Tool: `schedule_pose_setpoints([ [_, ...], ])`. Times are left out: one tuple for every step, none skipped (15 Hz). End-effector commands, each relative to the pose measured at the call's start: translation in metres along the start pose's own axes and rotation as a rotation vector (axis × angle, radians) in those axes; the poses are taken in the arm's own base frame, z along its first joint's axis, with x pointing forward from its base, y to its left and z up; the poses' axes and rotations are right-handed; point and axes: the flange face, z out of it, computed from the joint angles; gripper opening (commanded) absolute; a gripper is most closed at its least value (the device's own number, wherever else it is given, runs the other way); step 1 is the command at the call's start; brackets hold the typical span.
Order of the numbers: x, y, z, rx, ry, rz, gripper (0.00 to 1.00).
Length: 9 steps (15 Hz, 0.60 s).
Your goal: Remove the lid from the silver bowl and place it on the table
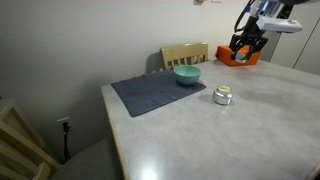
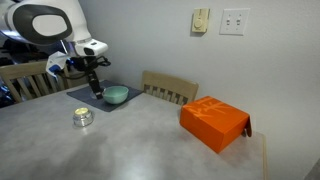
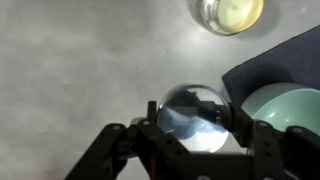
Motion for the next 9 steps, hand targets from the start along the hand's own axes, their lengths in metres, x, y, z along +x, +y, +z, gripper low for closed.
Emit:
schedule_pose_setpoints([
  [0.011, 0.041, 0.014, 0.002, -0.008, 0.064, 0.44],
  [0.017, 0.051, 0.022, -0.005, -0.021, 0.083, 0.44],
  [0.021, 0.058, 0.029, -0.012, -0.030, 0.101, 0.44],
  [0.024, 0.065, 0.036, -0.021, -0.038, 0.118, 0.44],
  [0.026, 0.071, 0.044, -0.032, -0.047, 0.132, 0.44],
  [0.028, 0.075, 0.053, -0.042, -0.057, 0.143, 0.44],
  [0.029, 0.079, 0.062, -0.051, -0.063, 0.149, 0.44],
  [0.031, 0.081, 0.073, -0.058, -0.073, 0.151, 0.44],
  [0.033, 0.083, 0.083, -0.066, -0.078, 0.151, 0.44],
])
